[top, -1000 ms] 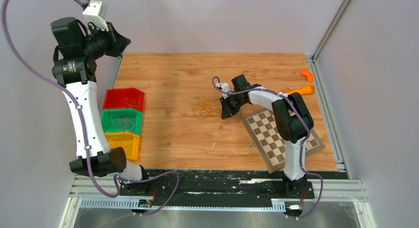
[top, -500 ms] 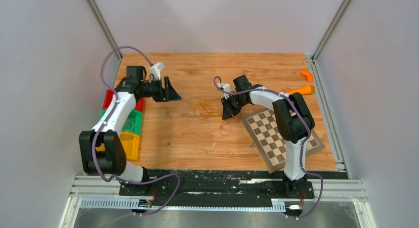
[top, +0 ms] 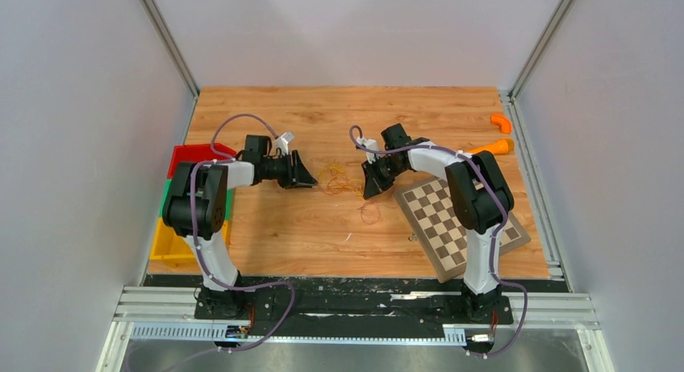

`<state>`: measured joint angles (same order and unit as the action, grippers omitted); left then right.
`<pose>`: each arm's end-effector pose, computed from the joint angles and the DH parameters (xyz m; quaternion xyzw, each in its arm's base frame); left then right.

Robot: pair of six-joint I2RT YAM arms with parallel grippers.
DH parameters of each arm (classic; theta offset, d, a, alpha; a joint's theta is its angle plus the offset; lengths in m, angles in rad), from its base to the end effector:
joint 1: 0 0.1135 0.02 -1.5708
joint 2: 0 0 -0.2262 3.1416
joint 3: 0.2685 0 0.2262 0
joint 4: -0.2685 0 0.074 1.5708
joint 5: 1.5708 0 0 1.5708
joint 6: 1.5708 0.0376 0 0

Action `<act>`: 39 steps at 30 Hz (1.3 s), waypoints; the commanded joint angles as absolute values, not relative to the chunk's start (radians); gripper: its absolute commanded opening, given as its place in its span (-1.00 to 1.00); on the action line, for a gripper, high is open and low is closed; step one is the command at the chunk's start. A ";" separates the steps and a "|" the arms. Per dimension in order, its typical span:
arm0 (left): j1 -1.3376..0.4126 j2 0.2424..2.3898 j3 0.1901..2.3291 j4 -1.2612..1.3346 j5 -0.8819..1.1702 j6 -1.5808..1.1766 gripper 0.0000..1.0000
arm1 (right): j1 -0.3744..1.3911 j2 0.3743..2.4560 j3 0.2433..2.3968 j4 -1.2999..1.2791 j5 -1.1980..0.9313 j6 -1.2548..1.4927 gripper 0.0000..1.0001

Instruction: Untangle the cables

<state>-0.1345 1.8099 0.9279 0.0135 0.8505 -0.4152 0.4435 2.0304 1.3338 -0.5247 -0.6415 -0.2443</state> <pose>0.3156 -0.0712 0.1276 0.0209 0.8668 -0.4579 0.1964 0.3171 0.1756 0.1245 -0.3667 0.8613 0.3253 0.1333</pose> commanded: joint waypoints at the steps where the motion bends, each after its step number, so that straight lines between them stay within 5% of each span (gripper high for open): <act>1: -0.158 1.878 0.930 0.175 0.867 -0.482 -0.09 | 0.443 2.040 1.316 -0.568 -0.641 -0.245 -1.00; 13: -0.212 1.995 0.926 0.316 0.848 -0.568 -0.25 | 0.442 2.059 1.322 -0.570 -0.633 -0.239 -1.00; 19: -0.214 1.811 0.925 0.181 0.832 -0.458 -0.99 | 0.442 2.063 1.318 -0.571 -0.589 -0.247 -1.00; 27: -0.183 1.365 1.118 -0.232 0.873 -0.350 -1.00 | 0.440 2.087 1.316 -0.575 -0.511 -0.252 -1.00; 39: 0.075 1.339 1.653 -0.447 0.886 -0.359 -1.00 | 0.436 2.069 1.282 -0.577 -0.463 -0.289 -0.99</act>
